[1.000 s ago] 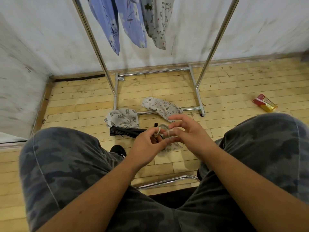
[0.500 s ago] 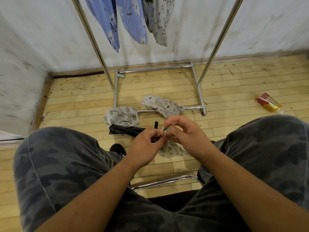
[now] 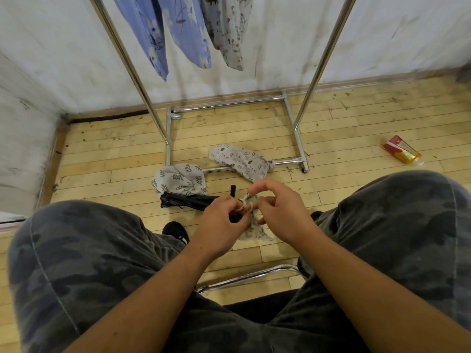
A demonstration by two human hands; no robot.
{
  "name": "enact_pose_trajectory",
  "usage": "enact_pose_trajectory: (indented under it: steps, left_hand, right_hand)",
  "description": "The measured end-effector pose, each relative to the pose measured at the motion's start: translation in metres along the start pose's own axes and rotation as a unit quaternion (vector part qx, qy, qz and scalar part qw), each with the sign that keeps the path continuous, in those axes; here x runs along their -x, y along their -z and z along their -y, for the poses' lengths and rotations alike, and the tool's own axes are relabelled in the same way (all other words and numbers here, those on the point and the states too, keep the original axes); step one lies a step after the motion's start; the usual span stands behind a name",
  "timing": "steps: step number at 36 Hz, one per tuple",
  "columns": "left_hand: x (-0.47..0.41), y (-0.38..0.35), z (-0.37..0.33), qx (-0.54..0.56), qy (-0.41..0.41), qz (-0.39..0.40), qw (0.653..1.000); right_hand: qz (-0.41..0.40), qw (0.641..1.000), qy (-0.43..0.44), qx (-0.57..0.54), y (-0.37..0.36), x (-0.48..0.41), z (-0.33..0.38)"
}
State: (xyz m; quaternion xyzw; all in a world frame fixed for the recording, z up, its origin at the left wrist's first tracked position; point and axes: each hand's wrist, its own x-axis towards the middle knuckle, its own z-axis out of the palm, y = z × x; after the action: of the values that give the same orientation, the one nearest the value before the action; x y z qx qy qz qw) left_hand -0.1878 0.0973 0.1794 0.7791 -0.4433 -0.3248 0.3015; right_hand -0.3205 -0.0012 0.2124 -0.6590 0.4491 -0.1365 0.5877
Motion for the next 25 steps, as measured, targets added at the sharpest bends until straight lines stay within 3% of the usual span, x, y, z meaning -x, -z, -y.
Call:
enact_pose_trajectory:
  steps: [8,16,21,25]
  left_hand:
    - [0.003,0.009,-0.005,0.015,0.001,-0.023,1.000]
    - [0.009,0.009,-0.014,0.039,-0.038,0.007,0.998]
    - [0.010,0.011,-0.014,0.068,-0.030,0.011,0.997]
    - [0.011,0.011,-0.017,0.100,-0.035,0.024,0.994]
  right_hand:
    - [-0.046,0.994,0.022,0.095,0.017,-0.009,-0.007]
    - [0.105,0.980,0.077,0.149,0.011,-0.008,-0.013]
    - [0.150,0.971,0.109,0.151,0.011,-0.009,-0.012]
    - [0.121,0.967,0.118,0.189,0.007,-0.008,-0.016]
